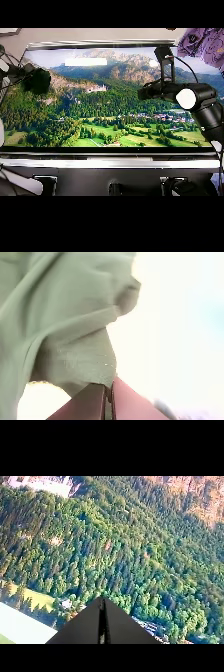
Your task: Fold the clothes and pants, and hang the long-sleeved shirts on hangers.
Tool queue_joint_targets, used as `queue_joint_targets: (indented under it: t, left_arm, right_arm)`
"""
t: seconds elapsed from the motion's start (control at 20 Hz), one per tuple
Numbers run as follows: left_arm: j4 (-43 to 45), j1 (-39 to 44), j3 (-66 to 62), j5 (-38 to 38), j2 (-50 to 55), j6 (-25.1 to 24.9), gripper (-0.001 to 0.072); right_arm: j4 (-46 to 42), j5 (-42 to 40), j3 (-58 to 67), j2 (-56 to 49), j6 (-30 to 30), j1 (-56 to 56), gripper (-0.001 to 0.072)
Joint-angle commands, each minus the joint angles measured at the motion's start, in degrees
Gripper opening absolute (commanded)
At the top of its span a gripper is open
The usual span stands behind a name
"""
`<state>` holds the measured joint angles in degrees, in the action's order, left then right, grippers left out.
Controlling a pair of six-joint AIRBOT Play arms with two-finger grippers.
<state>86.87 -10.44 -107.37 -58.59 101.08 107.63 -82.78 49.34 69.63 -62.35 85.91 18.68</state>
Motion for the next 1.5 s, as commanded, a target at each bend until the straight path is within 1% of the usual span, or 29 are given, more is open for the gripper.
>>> queue_joint_targets:
  t: [0.0, 0.15, 0.25, 0.35, 0.45, 0.5, 0.6, 0.65, 0.7, 0.75, 0.8, 0.85, 0.95, 1.05, 1.15, 1.2, 1.25, 1.3, 1.35, 1.4, 1.45]
  left_arm:
    - [-7.54, 9.14, 12.37, -6.49, -16.79, 0.15, 0.0010]
    - [-14.78, 20.83, 18.86, -8.39, -26.91, 1.07, 0.0011]
    - [-15.32, 30.25, 20.63, -9.81, -29.49, 5.70, 0.0011]
    - [-15.28, 39.71, 22.08, -9.07, -29.09, 8.20, 0.0011]
    - [-15.19, 47.28, 25.22, -5.18, -27.74, 11.67, 0.0011]
    - [-15.10, 50.36, 27.67, -1.92, -26.93, 13.53, 0.0012]
    - [-15.39, 54.16, 32.57, 4.04, -25.29, 17.07, 0.0014]
    - [-16.02, 54.84, 34.27, 5.68, -24.79, 18.25, 0.0018]
    - [-16.35, 54.75, 35.06, 5.81, -24.52, 18.64, 0.0076]
    - [-16.33, 54.01, 35.08, 5.22, -24.61, 18.29, 0.0314]
    - [-16.33, 52.41, 34.82, 4.07, -25.09, 17.14, 0.0680]
    - [-16.22, 50.12, 34.25, 2.03, -25.86, 14.86, 0.0720]
    - [-13.79, 43.71, 32.22, -4.28, -27.89, 8.68, 0.0720]
    - [-10.29, 36.28, 30.16, -10.27, -30.01, 3.15, 0.0720]
    - [-9.01, 28.83, 28.96, -13.42, -31.47, -1.49, 0.0720]
    - [-9.03, 25.14, 28.74, -13.88, -31.87, -2.99, 0.0720]
    - [-9.03, 21.70, 28.74, -13.86, -31.95, -3.32, 0.0720]
    - [-9.03, 18.82, 28.74, -13.86, -31.87, -3.30, 0.0720]
    - [-9.05, 15.91, 28.74, -13.86, -31.71, -3.30, 0.0720]
    - [-9.05, 13.62, 28.74, -13.86, -31.56, -3.30, 0.0720]
    - [-9.05, 11.67, 28.81, -13.84, -31.50, -3.30, 0.0720]
  right_arm:
    - [0.02, 0.00, 0.07, -0.02, 0.02, 0.04, 0.0029]
    - [0.02, 0.00, 0.07, -0.02, 0.02, 0.04, 0.0029]
    - [0.02, 0.00, 0.07, -0.02, 0.02, 0.04, 0.0029]
    - [0.02, 0.00, 0.07, -0.02, 0.02, 0.04, 0.0029]
    - [0.02, 0.02, 0.07, -0.02, 0.02, 0.04, 0.0029]
    - [0.02, 0.00, 0.07, -0.02, 0.02, 0.04, 0.0029]
    - [0.02, 0.00, 0.07, -0.02, 0.02, 0.04, 0.0029]
    - [0.02, 0.00, 0.07, -0.02, 0.02, 0.04, 0.0029]
    - [0.07, 0.00, 0.07, -0.02, 0.28, 0.04, 0.0029]
    - [0.11, -0.02, 0.07, -0.04, 0.26, 0.04, 0.0029]
    - [0.09, -0.02, 0.07, -0.02, 0.26, 0.04, 0.0029]
    - [0.09, -0.04, 0.07, -0.02, 0.26, 0.04, 0.0029]
    - [0.09, -0.50, 0.07, -0.02, 0.26, 0.04, 0.0029]
    - [0.24, 1.40, 0.07, -0.02, 0.31, 0.04, 0.0029]
    - [3.04, 4.09, 0.07, -0.02, 0.90, 0.04, 0.0030]
    - [4.11, 4.28, 0.07, -0.04, 0.90, 0.04, 0.0029]
    - [4.33, 3.91, 0.07, -0.02, 0.96, 0.04, 0.0029]
    - [4.55, 5.22, 0.15, 0.11, 2.56, 0.04, 0.0030]
    - [2.47, 6.86, 0.09, 0.13, 4.87, 0.02, 0.0055]
    - [-0.94, 8.20, -0.50, 0.07, 8.90, -0.68, 0.0341]
    - [-1.84, 9.35, -2.03, -0.09, 11.76, -2.69, 0.0470]
